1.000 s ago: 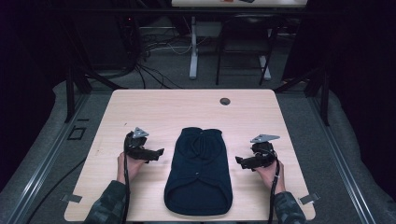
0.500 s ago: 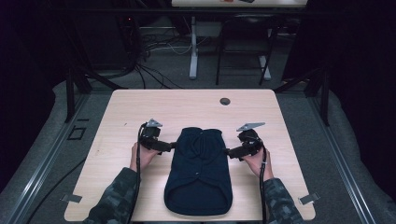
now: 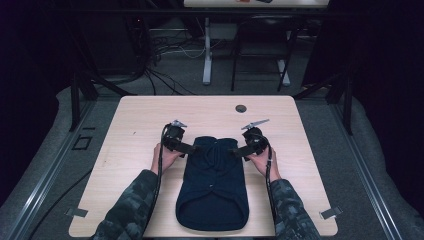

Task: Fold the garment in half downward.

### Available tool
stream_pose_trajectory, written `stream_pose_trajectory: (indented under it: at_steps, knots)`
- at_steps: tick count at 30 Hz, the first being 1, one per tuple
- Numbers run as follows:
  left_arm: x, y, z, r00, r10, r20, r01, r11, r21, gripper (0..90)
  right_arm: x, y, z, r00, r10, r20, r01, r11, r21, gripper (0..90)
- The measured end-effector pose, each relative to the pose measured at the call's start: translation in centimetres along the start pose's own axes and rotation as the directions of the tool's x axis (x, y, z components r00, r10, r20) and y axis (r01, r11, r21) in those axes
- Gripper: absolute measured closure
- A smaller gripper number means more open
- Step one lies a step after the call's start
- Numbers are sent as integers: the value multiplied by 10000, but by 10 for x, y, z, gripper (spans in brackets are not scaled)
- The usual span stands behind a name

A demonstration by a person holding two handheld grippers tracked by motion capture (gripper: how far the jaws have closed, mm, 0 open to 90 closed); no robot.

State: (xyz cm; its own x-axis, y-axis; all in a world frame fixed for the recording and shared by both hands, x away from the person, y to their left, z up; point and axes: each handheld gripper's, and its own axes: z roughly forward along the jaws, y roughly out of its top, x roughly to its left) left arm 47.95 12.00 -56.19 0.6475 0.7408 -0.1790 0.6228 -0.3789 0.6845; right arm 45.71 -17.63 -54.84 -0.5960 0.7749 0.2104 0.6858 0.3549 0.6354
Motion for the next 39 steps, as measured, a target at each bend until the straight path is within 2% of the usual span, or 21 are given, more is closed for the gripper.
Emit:
stream_pose_trajectory:
  at_steps: [1,5,7,12,15,16,17,18,20,22,27,35,39]
  knots:
    - [0,3,6,10000,51,52,-53,9997,231,49,-2,5,5,9997,224,-127,-224,9997,-33,84]
    - [0,5,13,10000,-60,68,58,9994,344,95,-2,12,16,9997,207,150,-213,9991,358,143]
    - [-1,6,17,10000,69,-5,-69,9985,547,141,-2,13,21,9989,227,407,-246,9986,467,172]
    - [-4,6,21,9998,183,1,-183,9977,654,223,-1,12,30,9991,306,306,-326,9971,689,306]
    - [-7,6,20,9991,409,98,-415,9966,710,316,0,13,31,9993,178,322,-205,9964,826,386]
    - [-7,6,20,9991,409,98,-415,9966,710,350,0,13,31,9993,178,322,-205,9964,826,386]
    - [-8,7,20,9981,606,96,-611,9952,770,350,1,12,32,9995,152,277,-175,9962,851,413]
    - [-11,7,20,9970,770,44,-771,9936,822,403,2,12,32,9995,70,311,-96,9965,836,474]
    - [-12,7,20,9970,772,45,-773,9938,799,458,5,10,32,9996,-97,266,77,9971,755,545]
    - [-13,6,19,9973,688,249,-706,9943,800,539,8,9,33,9994,-145,316,122,9974,707,597]
    - [-14,5,17,9970,700,316,-722,9946,739,646,10,8,29,9983,-429,398,399,9965,731,643]
    - [-16,5,16,9965,803,248,-819,9938,747,664,12,8,27,9969,-583,530,549,9965,635,664]
    - [-16,5,15,9966,784,261,-796,9955,510,664,16,10,22,9944,-799,698,767,9959,477,669]
